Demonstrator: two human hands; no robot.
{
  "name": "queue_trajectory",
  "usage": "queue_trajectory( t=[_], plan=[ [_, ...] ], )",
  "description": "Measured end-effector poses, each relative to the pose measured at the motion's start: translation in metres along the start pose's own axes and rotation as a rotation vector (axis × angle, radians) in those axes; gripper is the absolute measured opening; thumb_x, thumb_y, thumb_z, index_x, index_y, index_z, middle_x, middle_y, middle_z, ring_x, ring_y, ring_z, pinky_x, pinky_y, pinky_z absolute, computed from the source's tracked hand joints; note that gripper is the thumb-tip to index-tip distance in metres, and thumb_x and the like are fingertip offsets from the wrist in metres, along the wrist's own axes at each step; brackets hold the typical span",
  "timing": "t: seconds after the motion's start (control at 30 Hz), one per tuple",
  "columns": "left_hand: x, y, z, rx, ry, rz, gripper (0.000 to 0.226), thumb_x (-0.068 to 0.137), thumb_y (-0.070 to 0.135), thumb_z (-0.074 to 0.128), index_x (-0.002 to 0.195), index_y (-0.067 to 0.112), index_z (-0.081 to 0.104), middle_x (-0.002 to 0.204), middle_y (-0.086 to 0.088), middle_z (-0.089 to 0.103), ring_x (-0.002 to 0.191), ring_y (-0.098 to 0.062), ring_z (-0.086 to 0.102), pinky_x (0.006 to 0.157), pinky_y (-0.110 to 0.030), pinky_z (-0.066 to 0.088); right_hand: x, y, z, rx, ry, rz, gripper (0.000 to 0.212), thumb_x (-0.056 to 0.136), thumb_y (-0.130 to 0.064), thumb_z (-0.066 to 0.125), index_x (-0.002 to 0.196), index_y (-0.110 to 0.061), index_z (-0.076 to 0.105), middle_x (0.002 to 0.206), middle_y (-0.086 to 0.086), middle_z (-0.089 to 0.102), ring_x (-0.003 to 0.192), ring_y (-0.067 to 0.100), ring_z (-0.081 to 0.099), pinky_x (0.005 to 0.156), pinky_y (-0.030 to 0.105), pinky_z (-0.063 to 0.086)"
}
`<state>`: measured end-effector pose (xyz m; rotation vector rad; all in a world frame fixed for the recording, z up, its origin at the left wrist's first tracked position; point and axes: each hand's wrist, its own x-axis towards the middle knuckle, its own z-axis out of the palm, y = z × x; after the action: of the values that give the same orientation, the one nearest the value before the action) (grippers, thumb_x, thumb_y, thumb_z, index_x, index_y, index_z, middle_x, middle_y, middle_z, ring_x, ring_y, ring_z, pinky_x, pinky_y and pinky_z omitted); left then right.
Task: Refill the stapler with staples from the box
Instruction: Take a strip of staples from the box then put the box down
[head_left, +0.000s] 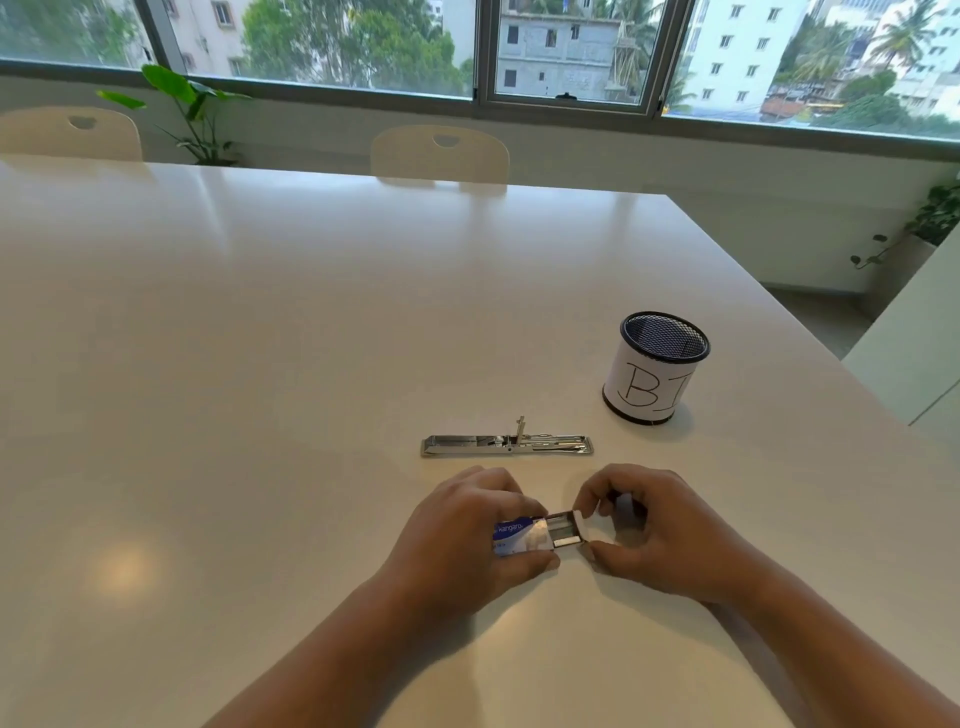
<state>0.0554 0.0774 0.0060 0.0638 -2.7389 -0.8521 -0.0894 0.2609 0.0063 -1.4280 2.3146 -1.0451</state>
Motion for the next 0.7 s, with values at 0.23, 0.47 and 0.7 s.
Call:
queue_trajectory(
  t=[0.23, 0.47, 0.7],
  plan=[
    [0.000, 0.000, 0.001, -0.011, 0.021, -0.001, 0.044, 0.076, 0.053, 0.072, 0.113, 0.028, 0.072, 0.096, 0.011, 0.065, 0.087, -0.007, 0.055, 0.077, -0.029, 0.052, 0.002, -0.012, -0.006, -0.006, -0.066, 0.002, 0.036, 0.073, -0.042, 0.081, 0.106, -0.039, 0.067, 0.096, -0.033, 0.061, 0.086, 0.003, 0.060, 0.067, 0.009, 0.047],
    [0.001, -0.001, 0.002, -0.019, 0.027, 0.001, 0.042, 0.076, 0.053, 0.072, 0.111, 0.029, 0.072, 0.094, 0.012, 0.065, 0.088, -0.006, 0.055, 0.077, -0.031, 0.053, 0.003, -0.025, 0.002, -0.097, -0.019, -0.001, 0.011, 0.082, -0.029, 0.074, 0.091, -0.035, 0.074, 0.088, -0.021, 0.063, 0.080, 0.009, 0.060, 0.063, 0.018, 0.049],
    [0.001, -0.001, 0.002, -0.016, 0.009, -0.013, 0.044, 0.077, 0.052, 0.072, 0.115, 0.029, 0.070, 0.098, 0.012, 0.065, 0.091, -0.006, 0.054, 0.081, -0.030, 0.053, -0.001, -0.023, -0.001, -0.136, -0.028, 0.049, 0.017, 0.084, -0.024, 0.075, 0.093, -0.039, 0.072, 0.093, -0.023, 0.062, 0.084, 0.006, 0.060, 0.070, 0.026, 0.055]
  ],
)
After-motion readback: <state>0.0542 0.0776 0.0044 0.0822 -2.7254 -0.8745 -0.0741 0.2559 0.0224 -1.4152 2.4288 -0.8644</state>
